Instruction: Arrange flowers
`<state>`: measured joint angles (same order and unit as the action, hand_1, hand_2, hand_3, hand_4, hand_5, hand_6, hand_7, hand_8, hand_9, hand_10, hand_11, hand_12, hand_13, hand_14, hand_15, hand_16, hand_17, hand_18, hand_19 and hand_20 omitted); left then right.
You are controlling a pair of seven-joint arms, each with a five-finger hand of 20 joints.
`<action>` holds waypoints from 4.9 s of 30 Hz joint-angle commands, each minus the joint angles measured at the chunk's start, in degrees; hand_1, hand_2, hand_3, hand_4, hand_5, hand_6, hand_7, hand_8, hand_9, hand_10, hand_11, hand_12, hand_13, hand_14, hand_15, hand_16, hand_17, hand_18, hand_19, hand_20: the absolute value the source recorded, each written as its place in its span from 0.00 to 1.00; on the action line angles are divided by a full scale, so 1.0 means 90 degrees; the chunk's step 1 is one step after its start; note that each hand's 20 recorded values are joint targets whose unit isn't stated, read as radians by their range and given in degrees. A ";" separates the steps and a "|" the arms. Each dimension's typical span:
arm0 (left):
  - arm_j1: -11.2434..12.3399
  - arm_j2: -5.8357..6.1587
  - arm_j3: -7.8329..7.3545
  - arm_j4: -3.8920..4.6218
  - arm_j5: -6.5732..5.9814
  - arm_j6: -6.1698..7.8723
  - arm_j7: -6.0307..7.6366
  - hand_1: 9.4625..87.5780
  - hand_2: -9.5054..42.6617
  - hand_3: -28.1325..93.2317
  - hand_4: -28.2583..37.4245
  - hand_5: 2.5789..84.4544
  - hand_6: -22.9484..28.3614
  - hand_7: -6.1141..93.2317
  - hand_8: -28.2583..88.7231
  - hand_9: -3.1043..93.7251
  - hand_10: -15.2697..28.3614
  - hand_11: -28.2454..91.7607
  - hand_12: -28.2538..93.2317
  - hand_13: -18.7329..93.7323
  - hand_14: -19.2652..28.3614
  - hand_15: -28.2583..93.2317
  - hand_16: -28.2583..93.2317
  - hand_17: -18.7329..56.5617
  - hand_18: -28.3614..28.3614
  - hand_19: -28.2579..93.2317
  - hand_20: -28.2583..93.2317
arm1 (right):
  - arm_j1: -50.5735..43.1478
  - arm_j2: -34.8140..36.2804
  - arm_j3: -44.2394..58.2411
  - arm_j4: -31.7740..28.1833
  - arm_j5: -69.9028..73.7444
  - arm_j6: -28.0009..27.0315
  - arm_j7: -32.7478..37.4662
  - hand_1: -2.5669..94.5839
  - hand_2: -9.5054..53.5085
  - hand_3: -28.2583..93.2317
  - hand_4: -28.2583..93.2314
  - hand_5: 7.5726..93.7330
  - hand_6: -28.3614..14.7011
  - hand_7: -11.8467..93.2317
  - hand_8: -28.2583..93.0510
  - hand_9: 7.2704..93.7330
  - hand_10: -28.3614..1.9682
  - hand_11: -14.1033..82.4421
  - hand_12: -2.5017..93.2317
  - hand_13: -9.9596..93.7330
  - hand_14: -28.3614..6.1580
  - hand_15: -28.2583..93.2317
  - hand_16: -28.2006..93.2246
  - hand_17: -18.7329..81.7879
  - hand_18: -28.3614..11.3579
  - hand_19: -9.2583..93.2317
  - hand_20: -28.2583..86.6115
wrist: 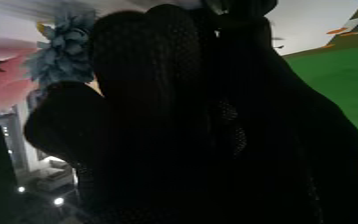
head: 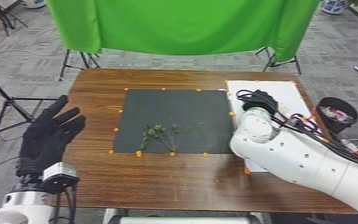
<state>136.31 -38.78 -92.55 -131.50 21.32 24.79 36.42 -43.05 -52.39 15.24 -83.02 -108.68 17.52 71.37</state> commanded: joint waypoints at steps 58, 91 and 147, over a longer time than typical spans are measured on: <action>0.0831 0.0044 -0.0398 -0.0271 -0.0114 0.0302 0.0194 0.26 0.31 0.76 0.11 0.40 0.62 0.17 0.17 0.36 0.78 0.47 0.32 0.34 0.94 0.69 0.13 0.15 0.95 0.65 0.28 | -0.0433 0.0263 0.0247 -0.2803 -0.0693 0.0540 -0.0310 0.54 0.00 0.90 0.12 0.86 0.59 0.42 0.45 0.99 0.57 0.53 0.27 1.00 0.70 0.68 0.38 0.88 0.48 1.00 0.37; 0.0740 -0.0031 -0.0313 -0.0268 -0.0022 0.0314 0.0066 0.26 0.31 0.77 0.11 0.40 0.62 0.17 0.17 0.36 0.78 0.48 0.32 0.34 0.94 0.69 0.13 0.15 0.95 0.65 0.28 | -0.1158 0.0277 0.0020 -0.3023 -0.0780 -0.0035 -0.0192 0.53 0.00 0.88 0.10 0.89 0.58 0.37 0.41 1.00 0.55 0.51 0.26 1.00 0.65 0.66 0.38 0.87 0.42 1.00 0.33; 0.0958 -0.0114 -0.0416 -0.0336 0.0124 0.0288 -0.0009 0.26 0.31 0.76 0.12 0.39 0.61 0.17 0.17 0.35 0.78 0.47 0.32 0.34 0.94 0.69 0.13 0.14 0.96 0.65 0.27 | -0.1608 0.1655 0.2946 -0.2984 0.1134 -0.3085 -0.0224 0.38 0.15 0.81 0.10 0.60 0.42 0.27 0.17 0.68 0.12 0.32 0.18 0.83 0.37 0.71 0.32 0.79 0.38 1.00 0.20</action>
<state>145.30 -38.55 -96.45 -134.25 21.48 27.95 37.66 -56.62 -38.92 40.48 -111.60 -99.14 -10.03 67.17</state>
